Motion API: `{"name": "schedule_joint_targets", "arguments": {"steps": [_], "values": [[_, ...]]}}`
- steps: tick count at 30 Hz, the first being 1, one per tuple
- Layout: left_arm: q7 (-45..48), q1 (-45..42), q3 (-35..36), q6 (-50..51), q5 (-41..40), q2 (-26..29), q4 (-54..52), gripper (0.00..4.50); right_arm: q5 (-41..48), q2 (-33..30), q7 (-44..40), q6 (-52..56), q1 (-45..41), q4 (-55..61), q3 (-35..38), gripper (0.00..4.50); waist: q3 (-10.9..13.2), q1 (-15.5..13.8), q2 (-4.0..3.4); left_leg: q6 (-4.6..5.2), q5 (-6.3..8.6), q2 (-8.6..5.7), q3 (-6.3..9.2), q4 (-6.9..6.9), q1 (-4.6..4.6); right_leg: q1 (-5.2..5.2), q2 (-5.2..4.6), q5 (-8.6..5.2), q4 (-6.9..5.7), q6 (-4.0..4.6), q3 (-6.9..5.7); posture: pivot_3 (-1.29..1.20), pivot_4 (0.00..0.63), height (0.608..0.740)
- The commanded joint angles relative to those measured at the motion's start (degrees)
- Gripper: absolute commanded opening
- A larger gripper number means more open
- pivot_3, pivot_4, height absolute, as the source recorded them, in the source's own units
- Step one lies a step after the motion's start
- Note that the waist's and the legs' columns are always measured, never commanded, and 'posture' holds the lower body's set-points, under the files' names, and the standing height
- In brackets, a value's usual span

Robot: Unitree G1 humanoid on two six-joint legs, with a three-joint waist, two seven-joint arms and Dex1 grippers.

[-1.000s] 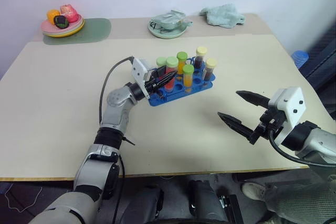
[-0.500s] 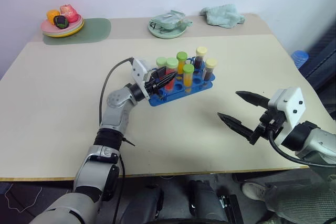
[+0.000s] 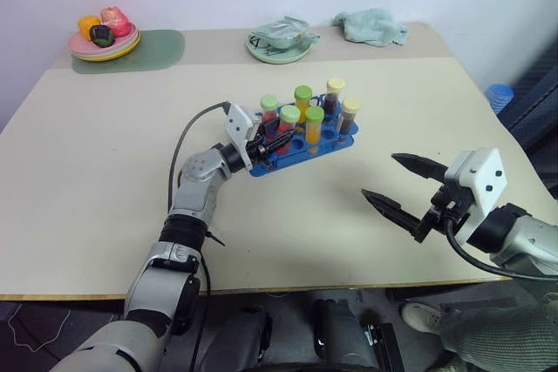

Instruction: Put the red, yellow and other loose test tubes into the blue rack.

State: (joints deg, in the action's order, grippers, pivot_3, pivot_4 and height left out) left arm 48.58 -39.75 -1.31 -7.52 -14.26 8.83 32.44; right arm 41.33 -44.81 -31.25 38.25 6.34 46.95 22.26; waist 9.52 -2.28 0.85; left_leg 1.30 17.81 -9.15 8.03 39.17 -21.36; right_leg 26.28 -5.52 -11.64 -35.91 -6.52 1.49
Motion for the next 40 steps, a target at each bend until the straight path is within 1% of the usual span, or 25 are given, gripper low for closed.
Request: {"name": "schedule_joint_targets", "arguments": {"steps": [1,2,5,7,10,12,13,15,16,17,19,20,24,27,32,40], "values": [[-0.9,0.4,0.1,0.0,0.1,0.1,-3.1,3.72,-0.3,0.4,-0.4,-1.8,-0.2,0.2,0.5,4.13,0.0,0.0,0.0,0.0,0.0,0.0,0.0,0.0,0.0,0.0,0.0,0.0,0.0,0.0,0.0,0.0,0.15,0.74],[-0.7,0.6,0.3,0.7,-0.4,0.3,-4.0,4.08,-0.5,0.4,-0.6,-1.9,-0.2,0.1,0.3,4.13,0.0,0.0,0.0,0.0,0.0,0.0,0.0,0.0,0.0,0.01,0.0,0.0,0.0,0.0,0.0,0.0,0.15,0.74],[-1.3,1.8,0.8,2.4,-0.6,1.5,-7.2,4.08,-0.7,0.4,-1.1,-2.2,0.1,-0.3,0.2,4.13,0.0,0.0,0.0,0.0,0.0,0.0,0.0,0.0,-0.01,0.01,0.0,0.0,0.0,0.0,0.0,0.0,0.15,0.74],[-2.3,3.5,-0.3,2.7,2.0,3.5,-9.4,4.08,-1.0,0.2,-1.8,-2.6,0.5,-0.8,0.3,4.13,0.0,0.1,0.0,0.0,0.0,0.0,0.0,-0.01,0.0,0.01,0.0,0.0,0.0,0.0,0.0,0.0,0.15,0.74],[-1.9,7.2,-0.1,4.6,1.8,6.4,-13.9,4.08,-1.1,0.1,-2.5,-2.9,0.9,-1.5,0.4,4.13,0.0,0.2,-0.03,-0.01,0.0,0.02,-0.01,-0.04,0.02,0.03,0.02,0.0,-0.02,0.0,0.02,0.0,0.15,0.74],[0.5,9.6,2.2,5.1,-3.5,6.0,-16.2,4.08,-0.9,0.2,-2.9,-3.0,1.4,-1.9,1.0,4.13,0.0,0.0,-0.04,-0.01,0.0,0.02,-0.01,-0.04,0.02,0.02,0.02,0.0,0.0,0.0,0.02,0.0,0.15,0.74],[3.5,10.8,4.0,6.2,-8.1,5.7,-17.3,4.08,-0.8,0.3,-3.1,-3.1,1.9,-2.1,1.4,4.13,0.0,-0.1,-0.03,0.0,0.0,0.01,0.0,-0.04,0.02,0.01,0.02,0.0,0.0,0.0,0.02,0.0,0.15,0.74],[10.3,13.7,5.6,9.6,-13.9,8.0,-20.0,4.08,-1.2,0.2,-4.0,-3.7,3.1,-2.7,2.2,4.13,0.0,-0.1,-0.03,0.02,0.01,0.01,0.0,-0.02,-0.01,0.02,0.02,0.0,0.02,0.0,0.0,0.0,0.15,0.74],[10.2,15.1,6.2,9.8,-13.5,9.6,-21.0,4.08,-1.4,0.2,-4.3,-4.0,3.8,-3.0,2.7,4.13,0.0,0.0,-0.03,0.03,0.02,0.01,0.01,-0.02,-0.01,0.02,0.02,0.0,0.03,0.0,0.0,0.0,0.15,0.74],[11.4,18.4,7.6,10.0,-13.6,12.8,-23.2,4.08,-1.9,0.3,-4.7,-4.5,5.0,-3.6,3.8,4.13,0.0,0.0,-0.04,0.03,0.02,0.01,0.0,-0.03,-0.01,0.02,0.02,0.0,0.03,0.0,0.0,0.0,0.15,0.74],[12.8,23.6,9.9,10.0,-14.5,16.7,-27.2,4.08,-2.2,0.5,-5.7,-5.3,7.2,-4.8,6.1,4.13,0.0,0.5,-0.08,0.02,0.02,0.04,-0.02,-0.06,0.02,0.05,0.05,0.0,0.02,0.01,0.03,0.0,0.15,0.74],[12.7,26.1,11.0,12.2,-15.5,18.8,-29.1,4.08,-2.1,0.5,-6.2,-5.5,8.1,-5.3,7.3,4.13,-0.1,0.8,-0.11,0.02,0.03,0.06,-0.03,-0.16,0.08,0.03,0.06,-0.01,0.02,0.02,0.06,0.0,0.15,0.74],[13.2,32.3,15.3,15.0,-17.4,24.7,-33.0,4.08,-1.3,1.3,-7.9,-6.2,11.5,-7.2,11.2,4.13,-0.1,0.0,-0.11,0.02,0.03,0.07,-0.05,-0.13,0.08,-0.02,0.07,-0.01,0.02,0.02,0.07,0.0,0.15,0.74],[13.7,34.6,17.7,15.7,-18.2,27.5,-33.6,4.08,-2.2,2.1,-9.6,-8.1,13.5,-9.2,12.9,4.13,-0.1,-0.2,-0.12,0.1,0.07,0.07,-0.04,-0.11,0.1,-0.14,0.05,-0.01,0.07,0.02,0.01,0.0,0.15,0.74],[12.4,36.0,18.6,16.2,-18.2,28.3,-35.0,4.08,-4.3,2.6,-12.6,-12.2,14.1,-13.6,12.5,4.13,-0.1,0.1,-0.14,0.16,0.11,0.07,-0.04,-0.12,0.14,-0.24,0.05,-0.01,0.25,0.01,0.0,0.0,0.15,0.74],[11.7,40.0,17.5,18.6,-19.5,27.7,-42.2,4.08,-6.1,2.2,-15.5,-15.7,12.0,-18.0,10.8,4.13,-0.1,0.1,-0.2,0.15,0.12,0.09,-0.04,-0.15,0.18,-0.31,0.06,-0.01,0.34,0.01,0.0,0.0,0.15,0.74]]}}
